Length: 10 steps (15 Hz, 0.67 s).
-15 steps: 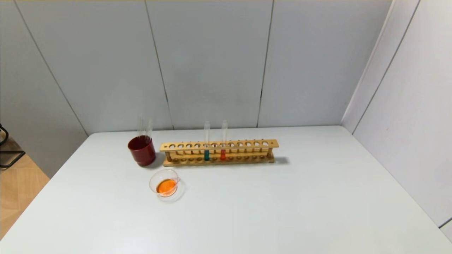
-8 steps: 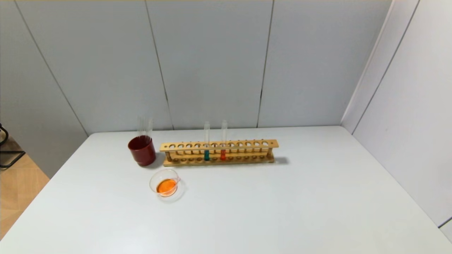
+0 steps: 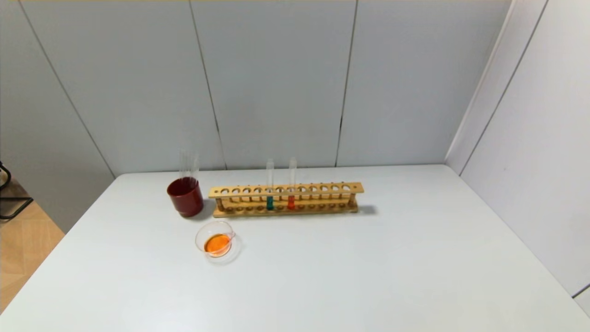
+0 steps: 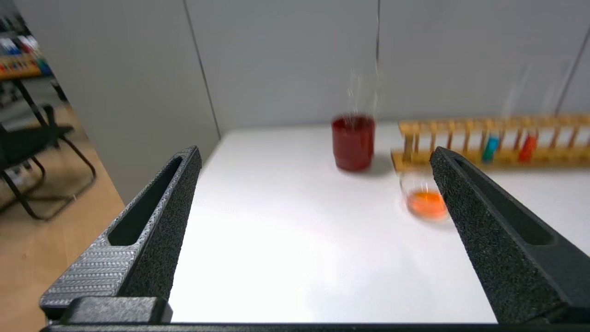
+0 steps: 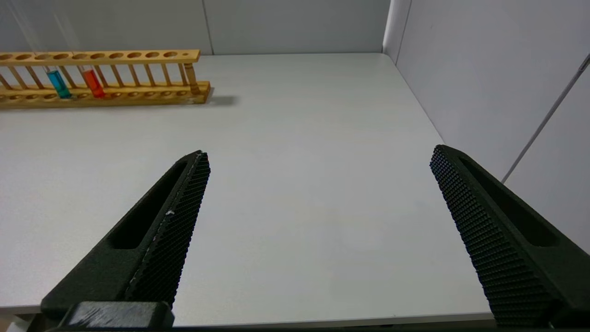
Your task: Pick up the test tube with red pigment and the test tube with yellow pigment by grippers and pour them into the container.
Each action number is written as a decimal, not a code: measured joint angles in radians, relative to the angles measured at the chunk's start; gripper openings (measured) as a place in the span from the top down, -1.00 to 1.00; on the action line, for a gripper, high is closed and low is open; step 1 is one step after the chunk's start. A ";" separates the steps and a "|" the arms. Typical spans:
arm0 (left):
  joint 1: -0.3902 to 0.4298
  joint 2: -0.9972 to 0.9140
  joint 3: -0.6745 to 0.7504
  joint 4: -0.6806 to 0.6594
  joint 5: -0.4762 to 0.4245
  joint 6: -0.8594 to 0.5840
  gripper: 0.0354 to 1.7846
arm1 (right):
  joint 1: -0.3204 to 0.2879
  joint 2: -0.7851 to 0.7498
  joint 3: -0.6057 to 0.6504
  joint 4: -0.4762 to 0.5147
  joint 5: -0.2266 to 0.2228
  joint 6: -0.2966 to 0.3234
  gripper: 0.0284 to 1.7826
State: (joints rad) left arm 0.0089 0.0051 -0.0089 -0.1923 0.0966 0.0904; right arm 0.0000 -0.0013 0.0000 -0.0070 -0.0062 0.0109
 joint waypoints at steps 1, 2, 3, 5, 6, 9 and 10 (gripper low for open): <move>0.000 -0.003 0.004 0.038 -0.024 -0.004 -0.96 | 0.000 0.000 0.000 0.000 0.001 0.000 -0.96; 0.000 -0.005 0.007 0.083 -0.065 -0.011 -0.96 | 0.000 0.000 0.000 0.000 0.001 0.000 -0.96; 0.000 -0.006 0.008 0.130 -0.100 -0.010 -0.96 | 0.000 0.000 0.000 0.000 0.001 0.000 -0.96; 0.000 -0.007 -0.002 0.229 -0.123 -0.004 -0.96 | 0.000 0.000 0.000 0.000 0.000 0.000 -0.96; 0.000 -0.006 -0.007 0.240 -0.128 -0.008 -0.96 | 0.000 0.000 0.000 0.000 0.001 0.000 -0.96; -0.002 0.003 -0.011 0.240 -0.128 -0.019 -0.96 | 0.000 0.000 0.000 0.000 0.000 0.000 -0.96; -0.003 -0.001 -0.006 0.222 -0.121 -0.033 -0.96 | 0.000 0.000 0.000 0.000 0.000 0.000 -0.96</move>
State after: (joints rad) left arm 0.0062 0.0043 -0.0147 0.0298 -0.0240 0.0570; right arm 0.0000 -0.0013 0.0000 -0.0072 -0.0057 0.0109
